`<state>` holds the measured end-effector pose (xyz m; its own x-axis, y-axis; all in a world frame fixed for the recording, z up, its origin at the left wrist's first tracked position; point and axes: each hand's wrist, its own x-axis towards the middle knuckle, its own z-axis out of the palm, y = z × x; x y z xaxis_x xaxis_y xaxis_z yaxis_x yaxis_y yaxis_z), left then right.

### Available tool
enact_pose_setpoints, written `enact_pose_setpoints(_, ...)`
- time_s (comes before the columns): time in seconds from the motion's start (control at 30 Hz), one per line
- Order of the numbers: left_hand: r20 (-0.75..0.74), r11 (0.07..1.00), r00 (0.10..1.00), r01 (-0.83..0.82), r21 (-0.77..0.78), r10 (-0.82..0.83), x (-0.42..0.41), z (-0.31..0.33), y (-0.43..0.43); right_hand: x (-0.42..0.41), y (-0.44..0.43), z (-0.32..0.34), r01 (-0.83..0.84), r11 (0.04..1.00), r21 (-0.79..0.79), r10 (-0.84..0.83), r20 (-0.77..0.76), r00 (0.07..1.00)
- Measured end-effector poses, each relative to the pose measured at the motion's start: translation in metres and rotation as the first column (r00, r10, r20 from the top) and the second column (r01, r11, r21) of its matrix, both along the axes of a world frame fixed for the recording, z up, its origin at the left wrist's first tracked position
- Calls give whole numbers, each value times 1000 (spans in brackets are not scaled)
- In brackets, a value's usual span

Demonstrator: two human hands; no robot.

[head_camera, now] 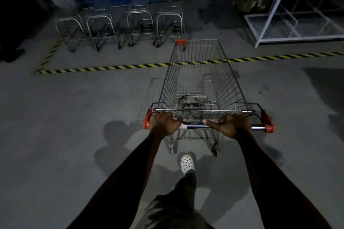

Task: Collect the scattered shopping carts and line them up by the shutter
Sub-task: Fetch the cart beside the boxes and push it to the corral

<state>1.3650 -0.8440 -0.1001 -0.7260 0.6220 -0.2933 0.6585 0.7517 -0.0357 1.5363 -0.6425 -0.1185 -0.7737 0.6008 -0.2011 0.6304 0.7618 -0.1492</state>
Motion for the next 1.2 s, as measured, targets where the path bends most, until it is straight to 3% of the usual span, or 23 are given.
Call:
enact_pose_setpoints(0.33, 3, 988, 989, -146, -45, 146, -121, 11, 92, -130, 96, 4, -201, 974, 105, 208, -60, 976)
enact_pose_setpoints(0.7, 8, 949, 949, -315, -1, 315, -209, 20, 190, -229, 198, 8, -259, 939, 227, 305, -199, 932)
enact_pose_setpoints(0.93, 22, 934, 934, -356, -42, 357, -285, 15, 263, -300, 270, 13, -295, 940, 171, 316, -112, 942)
enact_pose_setpoints(1.1, -17, 916, 917, -398, -46, 398, -330, 11, 326, -345, 333, 16, -331, 942, 61, 337, -211, 918)
enact_pose_setpoints(1.2, -51, 915, 915, -401, -28, 400, -354, 3, 369, -368, 382, 14, -337, 936, 105, 352, -206, 913)
